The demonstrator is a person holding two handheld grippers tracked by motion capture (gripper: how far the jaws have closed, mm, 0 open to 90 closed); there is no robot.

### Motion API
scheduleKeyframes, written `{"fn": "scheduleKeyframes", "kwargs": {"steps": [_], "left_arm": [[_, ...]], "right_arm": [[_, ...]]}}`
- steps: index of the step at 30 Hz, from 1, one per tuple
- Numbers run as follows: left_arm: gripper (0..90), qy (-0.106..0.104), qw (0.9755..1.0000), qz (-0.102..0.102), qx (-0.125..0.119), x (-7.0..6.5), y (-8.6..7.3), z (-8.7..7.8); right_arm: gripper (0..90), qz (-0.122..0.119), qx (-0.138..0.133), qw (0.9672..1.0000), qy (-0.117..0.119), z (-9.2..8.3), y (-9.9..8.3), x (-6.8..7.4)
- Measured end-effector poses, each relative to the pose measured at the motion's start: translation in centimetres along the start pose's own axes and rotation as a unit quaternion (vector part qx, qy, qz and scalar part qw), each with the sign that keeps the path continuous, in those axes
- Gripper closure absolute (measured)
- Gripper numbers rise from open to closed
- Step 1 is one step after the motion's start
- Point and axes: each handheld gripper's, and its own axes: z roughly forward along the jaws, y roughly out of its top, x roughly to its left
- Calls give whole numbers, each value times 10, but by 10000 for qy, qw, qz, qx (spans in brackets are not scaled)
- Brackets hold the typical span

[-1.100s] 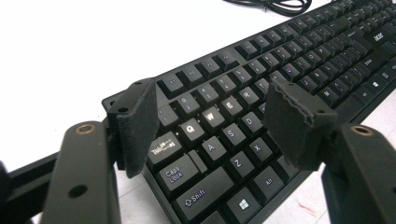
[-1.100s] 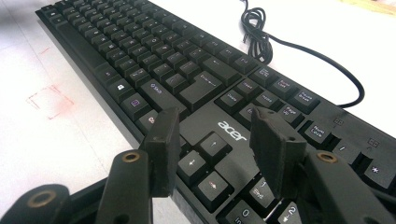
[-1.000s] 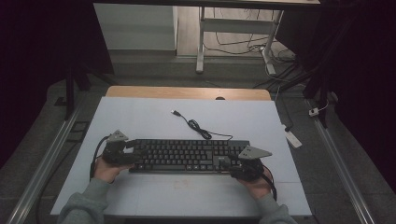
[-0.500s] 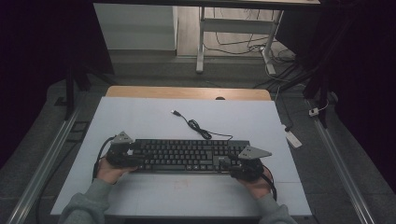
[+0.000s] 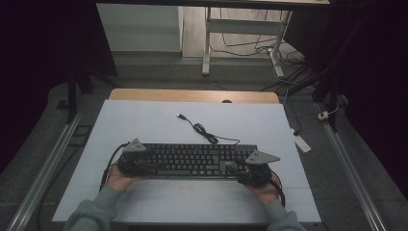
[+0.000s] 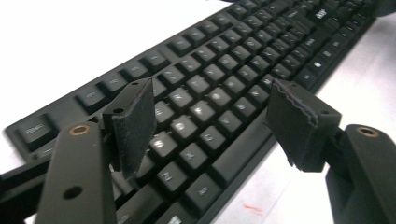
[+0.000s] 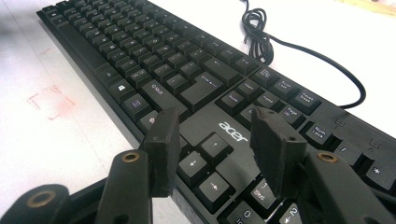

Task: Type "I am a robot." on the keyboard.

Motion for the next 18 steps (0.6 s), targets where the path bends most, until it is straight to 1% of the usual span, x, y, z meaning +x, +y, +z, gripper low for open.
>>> {"fn": "scheduleKeyframes", "kwargs": {"steps": [4,8,12,18], "left_arm": [[375,-122,9998,143,25,-6,2,3],[432,-243,9994,252,23,-10,3,5],[511,-346,9988,348,53,-12,3,6],[671,-360,9981,496,109,-17,3,10]], "right_arm": [[527,-5,0,10000,2,0,0,0],[527,-6,6,10000,4,0,0,0],[527,-8,11,10000,4,1,0,0],[527,-11,20,10000,4,1,0,0]]}}
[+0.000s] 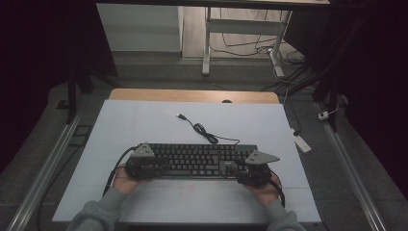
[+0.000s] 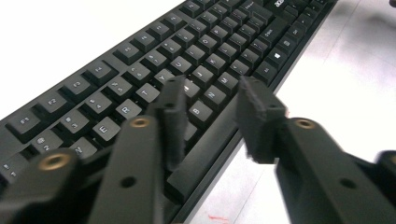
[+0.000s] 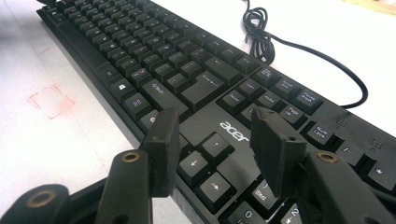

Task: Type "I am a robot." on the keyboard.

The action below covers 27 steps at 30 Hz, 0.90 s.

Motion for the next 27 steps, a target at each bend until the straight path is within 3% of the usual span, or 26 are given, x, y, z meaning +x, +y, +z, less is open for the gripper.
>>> {"fn": "scheduleKeyframes", "kwargs": {"steps": [7,27], "left_arm": [[887,0,9998,143,158,-4,0,9],[889,25,9977,339,586,-10,-2,30]], "right_arm": [[527,-4,-2,10000,-2,0,0,0],[526,-9,12,10000,-10,0,0,0]]}}
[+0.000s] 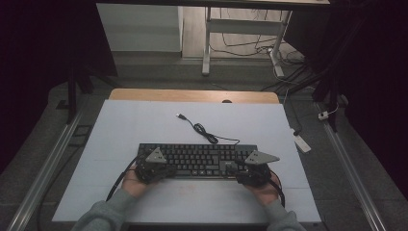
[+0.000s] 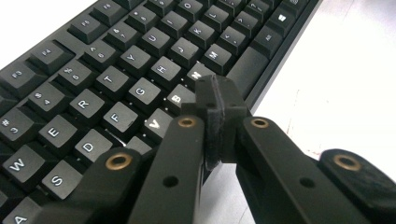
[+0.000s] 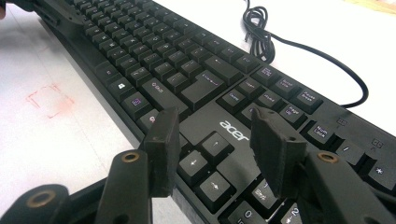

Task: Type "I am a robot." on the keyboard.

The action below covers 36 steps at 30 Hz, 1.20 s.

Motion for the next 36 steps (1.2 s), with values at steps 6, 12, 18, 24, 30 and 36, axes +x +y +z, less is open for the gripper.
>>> {"fn": "scheduleKeyframes", "kwargs": {"steps": [6,12,18,24,30,36], "left_arm": [[890,8,10000,6,32,-1,0,2],[890,46,10000,84,24,-2,0,3],[847,119,9987,-141,-474,5,0,-15],[627,404,9956,-542,-651,20,-6,-30],[458,660,9911,-944,-674,34,-12,-38],[376,793,9872,-1229,-628,44,-17,-42]], "right_arm": [[526,6,-10,10000,6,0,0,0],[526,0,-11,10000,7,0,0,0],[525,12,-17,10000,6,-1,0,0],[525,5,-13,10000,6,-1,0,0],[525,4,-8,10000,3,0,0,0],[525,3,2,10000,-6,-1,0,-1]]}}
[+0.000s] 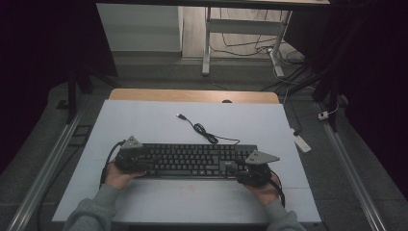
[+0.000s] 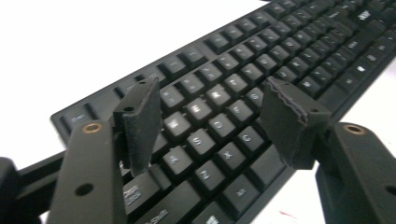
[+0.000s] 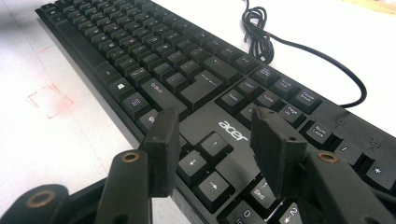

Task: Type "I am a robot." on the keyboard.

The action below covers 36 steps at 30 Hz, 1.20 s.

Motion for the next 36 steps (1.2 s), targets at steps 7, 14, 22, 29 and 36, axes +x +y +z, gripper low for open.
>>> {"fn": "scheduleKeyframes", "kwargs": {"steps": [7,14,22,29,36], "left_arm": [[343,95,9998,-189,-9,8,-2,-2],[356,108,9997,-201,-1,10,-2,-2],[434,82,9999,-91,-60,8,-1,-1],[556,46,10000,65,-55,4,1,4],[729,-41,9997,233,-40,0,4,9]], "right_arm": [[525,5,-7,10000,-4,0,0,0],[524,3,-2,10000,-1,0,0,0],[524,1,-3,10000,-2,0,0,0],[524,6,-9,10000,13,1,0,0],[524,-3,12,10000,-4,1,0,0]]}}
